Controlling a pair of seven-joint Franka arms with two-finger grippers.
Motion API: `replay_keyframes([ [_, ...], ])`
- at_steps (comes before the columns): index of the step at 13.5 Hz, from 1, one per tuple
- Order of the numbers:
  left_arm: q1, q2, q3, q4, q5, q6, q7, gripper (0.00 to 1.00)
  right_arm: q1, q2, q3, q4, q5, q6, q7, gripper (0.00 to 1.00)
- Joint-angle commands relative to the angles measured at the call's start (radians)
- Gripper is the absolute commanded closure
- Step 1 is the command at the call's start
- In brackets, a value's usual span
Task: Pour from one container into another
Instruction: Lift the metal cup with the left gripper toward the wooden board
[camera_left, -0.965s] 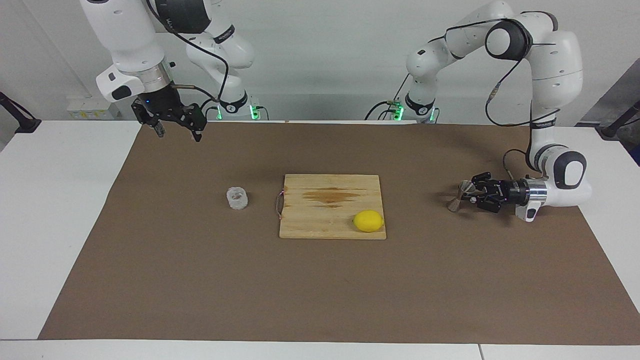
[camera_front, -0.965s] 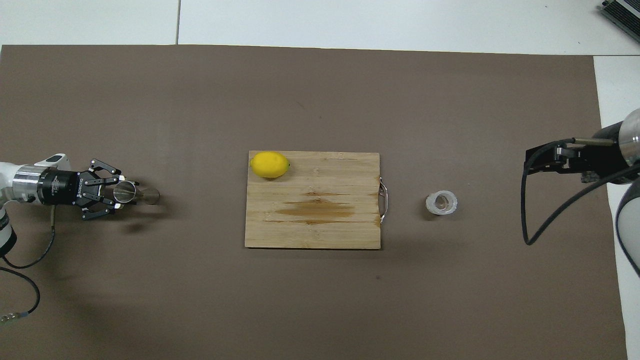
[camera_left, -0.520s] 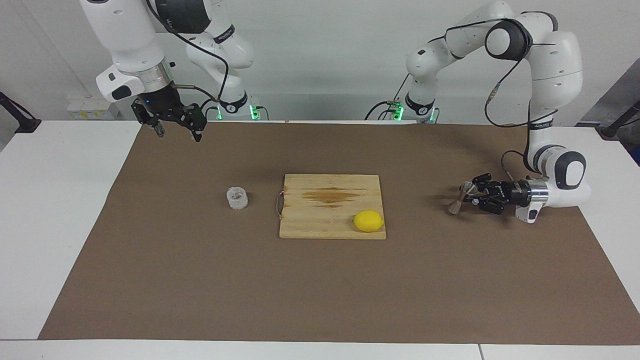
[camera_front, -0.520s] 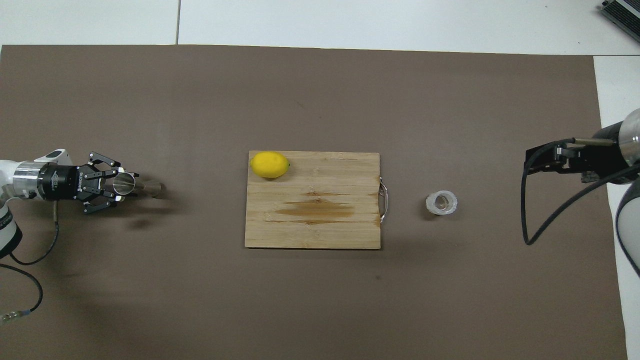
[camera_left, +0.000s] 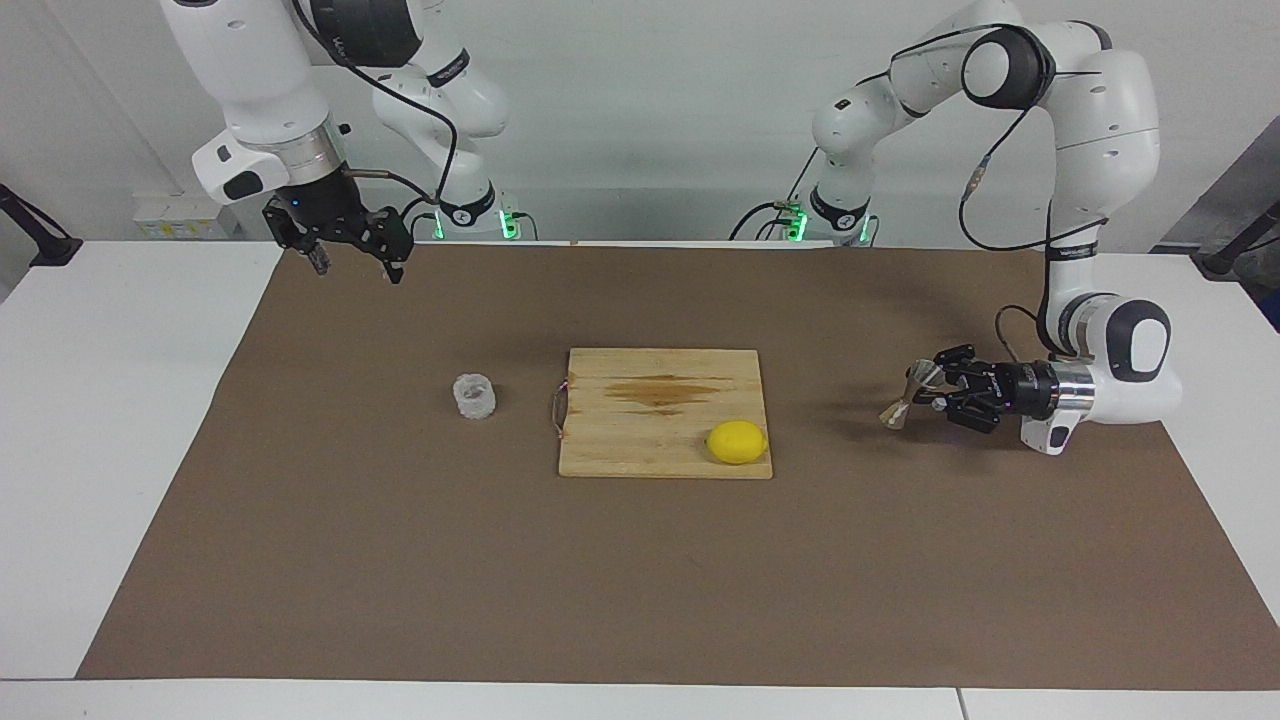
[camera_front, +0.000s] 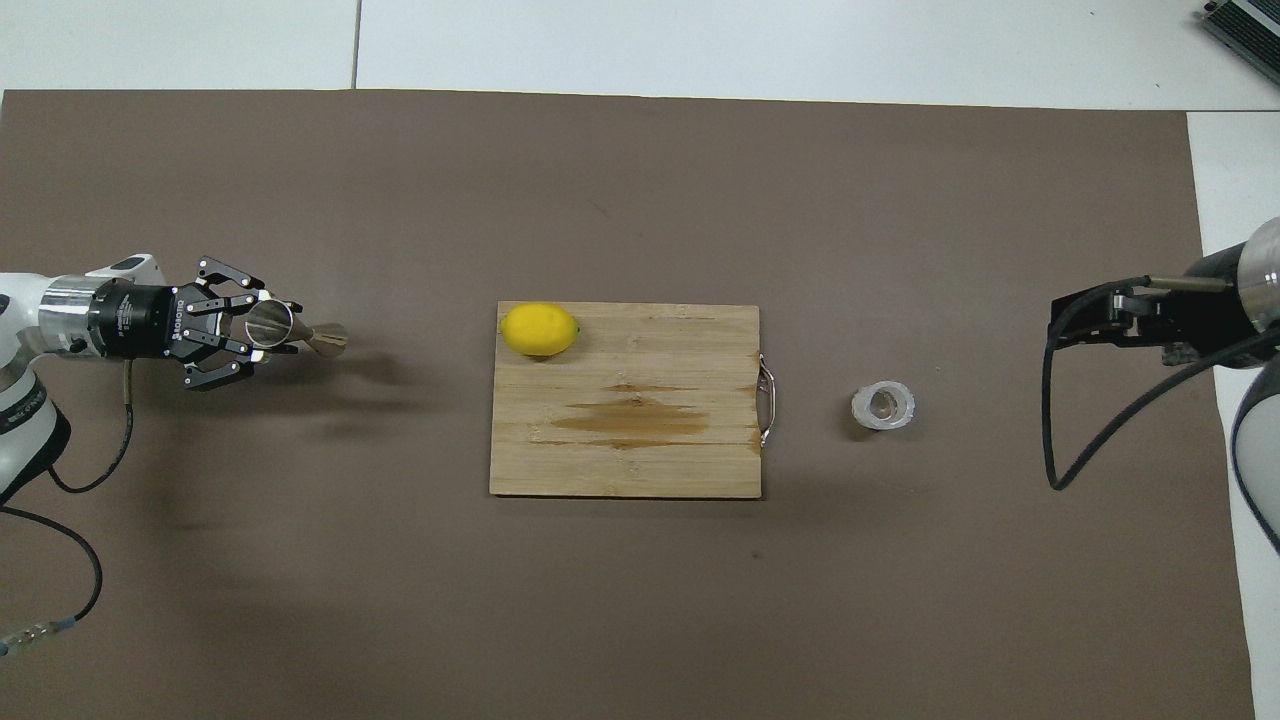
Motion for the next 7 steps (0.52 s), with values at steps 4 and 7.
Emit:
replay_keyframes([
  [4,-0.082,-0.083,0.000,-0.045,-0.098,0.065,-0.072,1.00,-0.015,-0.006,0.006,-0.005,0.022,-0.011,-0.015,0.00],
  [7,-0.163,-0.164,0.000,-0.122,-0.199,0.162,-0.087,1.00,-0.014,-0.006,0.006,-0.005,0.022,-0.011,-0.015,0.00],
])
